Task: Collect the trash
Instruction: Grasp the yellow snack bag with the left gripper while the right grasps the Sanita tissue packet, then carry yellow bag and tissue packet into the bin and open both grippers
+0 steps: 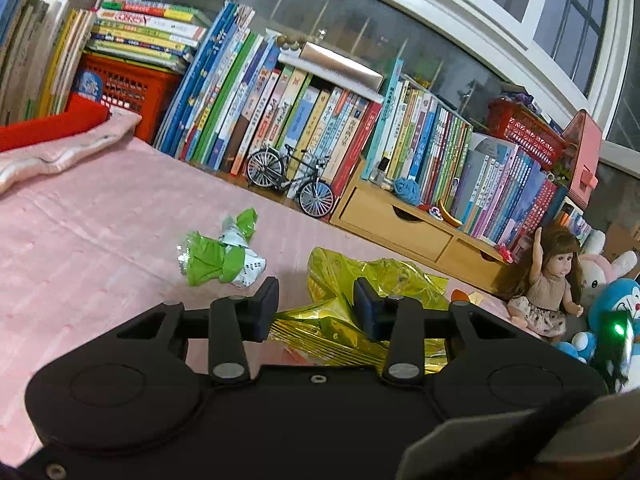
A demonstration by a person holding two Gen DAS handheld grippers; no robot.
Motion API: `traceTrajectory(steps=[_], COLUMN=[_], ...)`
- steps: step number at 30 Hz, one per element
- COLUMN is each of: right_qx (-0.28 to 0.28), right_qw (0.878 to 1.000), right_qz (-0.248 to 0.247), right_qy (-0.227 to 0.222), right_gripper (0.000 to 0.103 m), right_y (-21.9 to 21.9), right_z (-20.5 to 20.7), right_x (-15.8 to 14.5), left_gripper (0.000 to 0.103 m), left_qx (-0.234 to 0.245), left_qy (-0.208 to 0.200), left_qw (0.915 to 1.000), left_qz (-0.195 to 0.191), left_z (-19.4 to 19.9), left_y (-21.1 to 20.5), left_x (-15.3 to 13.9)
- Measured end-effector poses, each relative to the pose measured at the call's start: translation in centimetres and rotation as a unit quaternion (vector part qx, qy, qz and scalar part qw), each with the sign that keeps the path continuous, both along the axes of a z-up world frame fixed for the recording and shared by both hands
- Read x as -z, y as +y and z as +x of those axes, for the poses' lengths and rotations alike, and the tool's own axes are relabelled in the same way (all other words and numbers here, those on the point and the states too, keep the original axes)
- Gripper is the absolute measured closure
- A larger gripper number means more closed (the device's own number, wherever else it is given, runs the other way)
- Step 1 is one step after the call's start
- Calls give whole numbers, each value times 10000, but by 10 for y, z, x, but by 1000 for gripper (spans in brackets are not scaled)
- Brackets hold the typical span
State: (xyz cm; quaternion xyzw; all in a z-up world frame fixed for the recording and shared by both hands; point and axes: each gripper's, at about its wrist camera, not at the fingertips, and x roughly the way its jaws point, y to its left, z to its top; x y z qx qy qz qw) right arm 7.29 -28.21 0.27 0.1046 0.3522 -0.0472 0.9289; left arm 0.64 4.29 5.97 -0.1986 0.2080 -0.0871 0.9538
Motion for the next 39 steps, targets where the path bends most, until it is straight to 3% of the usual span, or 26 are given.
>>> traceTrajectory(steps=[1,7,12,20,32,39], right_qx=[68,199,108,-138,-717,-954], right_qw=[10000,9987,9982,9980,9961,9953], right_qz=[27,-380,-511,-578,-490,-166], right_qy=[29,285,305,217,173,41], right_gripper=[35,26,12,51,55,55], right_y=[0,16,28,34,28,30], right_z=[6,37,46,30,-38,-89], right_x=[0,2,7,2,1,-6], left_gripper=[65,65,65,65,66,66], left_qx=[-28,-113,-49,-5,224,450], left_qy=[-42,-377,-455,-548,-570,-517], left_qw=[10000,9989,9984,9978,9968,9958], left_qz=[47,269,323,376,511,605], left_z=[-4,-30,-44,-51,-75,-105], left_y=[0,0,0,-3,-13,-18], left_x=[-1,-7,-6,-6,-11,-10])
